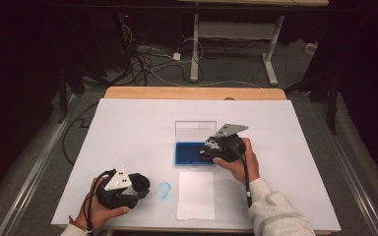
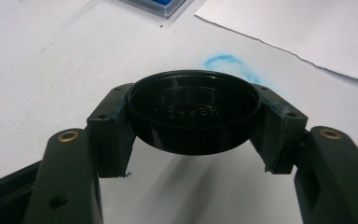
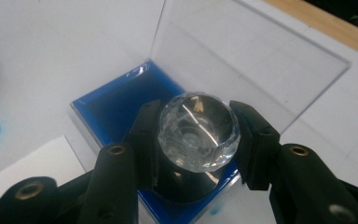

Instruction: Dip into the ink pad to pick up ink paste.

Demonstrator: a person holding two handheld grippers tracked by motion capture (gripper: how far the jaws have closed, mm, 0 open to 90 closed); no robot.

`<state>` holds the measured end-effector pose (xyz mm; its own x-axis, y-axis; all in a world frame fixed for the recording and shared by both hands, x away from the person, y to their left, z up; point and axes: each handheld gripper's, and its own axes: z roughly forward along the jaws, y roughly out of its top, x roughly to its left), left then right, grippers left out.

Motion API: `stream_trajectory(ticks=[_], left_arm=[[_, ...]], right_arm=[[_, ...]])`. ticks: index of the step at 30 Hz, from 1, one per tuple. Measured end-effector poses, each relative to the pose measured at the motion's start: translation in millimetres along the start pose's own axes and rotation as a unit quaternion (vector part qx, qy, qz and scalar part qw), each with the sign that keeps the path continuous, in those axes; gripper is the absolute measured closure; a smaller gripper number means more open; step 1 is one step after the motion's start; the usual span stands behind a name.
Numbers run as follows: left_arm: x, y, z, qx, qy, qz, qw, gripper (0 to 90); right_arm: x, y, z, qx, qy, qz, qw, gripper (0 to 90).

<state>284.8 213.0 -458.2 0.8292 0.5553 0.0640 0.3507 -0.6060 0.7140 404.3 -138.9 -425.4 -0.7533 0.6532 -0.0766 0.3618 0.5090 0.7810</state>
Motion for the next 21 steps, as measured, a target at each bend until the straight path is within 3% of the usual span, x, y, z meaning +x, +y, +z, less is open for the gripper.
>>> stream_trajectory(ticks=[11, 21], left_arm=[[1.2, 1.0, 0.4, -0.003, 0.001, -0.001, 1.0, 36.7], [3.8, -1.2, 0.9, 0.002, 0.006, -0.002, 1.0, 36.7]], right_arm=[[-9.1, 14.0, -48.0, -0.06, 0.009, 0.013, 0.9981, 56.9], [-2.8, 16.4, -64.8, -0.078, 0.018, 0.003, 0.9968, 56.9]])
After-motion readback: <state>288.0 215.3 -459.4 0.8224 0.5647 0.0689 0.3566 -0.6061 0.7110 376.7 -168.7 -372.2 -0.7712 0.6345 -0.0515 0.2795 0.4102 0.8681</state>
